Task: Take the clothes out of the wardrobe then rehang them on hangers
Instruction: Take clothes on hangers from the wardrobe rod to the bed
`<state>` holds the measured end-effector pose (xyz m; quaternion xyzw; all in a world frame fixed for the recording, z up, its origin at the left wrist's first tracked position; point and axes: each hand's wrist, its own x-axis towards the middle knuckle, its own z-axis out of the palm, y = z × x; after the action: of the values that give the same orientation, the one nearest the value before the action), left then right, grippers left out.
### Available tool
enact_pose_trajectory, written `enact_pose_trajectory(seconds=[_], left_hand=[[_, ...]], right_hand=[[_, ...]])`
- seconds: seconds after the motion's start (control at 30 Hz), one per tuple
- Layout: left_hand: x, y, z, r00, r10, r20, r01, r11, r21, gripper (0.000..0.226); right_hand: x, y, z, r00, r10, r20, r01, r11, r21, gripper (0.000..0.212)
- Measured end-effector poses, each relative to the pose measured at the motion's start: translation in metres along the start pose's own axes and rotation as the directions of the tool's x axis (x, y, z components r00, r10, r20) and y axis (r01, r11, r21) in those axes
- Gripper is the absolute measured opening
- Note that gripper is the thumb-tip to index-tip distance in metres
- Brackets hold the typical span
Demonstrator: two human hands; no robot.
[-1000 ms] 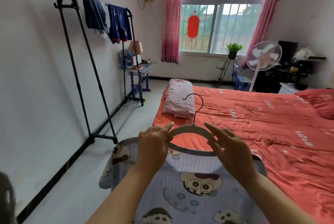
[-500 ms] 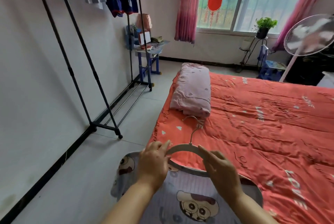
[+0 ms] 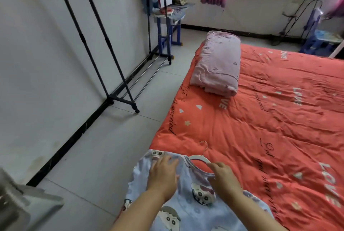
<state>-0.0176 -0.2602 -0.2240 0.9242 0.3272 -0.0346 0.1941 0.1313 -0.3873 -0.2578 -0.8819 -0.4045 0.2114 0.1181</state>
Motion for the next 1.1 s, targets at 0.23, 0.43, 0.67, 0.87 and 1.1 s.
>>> enact_pose_trajectory(seconds=[0.23, 0.43, 0.67, 0.87, 1.1], left_hand=[[-0.044, -0.022, -0.038, 0.989, -0.141, -0.04, 0.142, 0.989, 0.035, 0.047], [-0.134, -0.068, -0.095, 0.942, -0.302, -0.147, 0.313, 0.948, 0.058, 0.047], [-0.329, -0.142, -0.142, 0.774, -0.565, -0.285, 0.586, 0.81, -0.013, 0.046], [-0.563, -0.194, -0.14, 0.495, -0.776, -0.391, 0.818, 0.568, -0.093, 0.054], [-0.837, -0.194, -0.106, 0.101, -0.892, -0.441, 0.942, 0.229, -0.246, 0.055]], right_hand=[[-0.018, -0.066, -0.018, 0.984, -0.176, 0.014, 0.176, 0.982, -0.068, 0.048], [-0.064, -0.177, -0.029, 0.909, -0.41, 0.08, 0.417, 0.898, -0.142, 0.048], [-0.182, -0.335, -0.008, 0.687, -0.705, 0.173, 0.726, 0.665, -0.173, 0.057], [-0.348, -0.46, 0.053, 0.401, -0.874, 0.272, 0.916, 0.376, -0.143, 0.053], [-0.569, -0.558, 0.146, 0.01, -0.908, 0.42, 1.0, 0.012, 0.001, 0.058]])
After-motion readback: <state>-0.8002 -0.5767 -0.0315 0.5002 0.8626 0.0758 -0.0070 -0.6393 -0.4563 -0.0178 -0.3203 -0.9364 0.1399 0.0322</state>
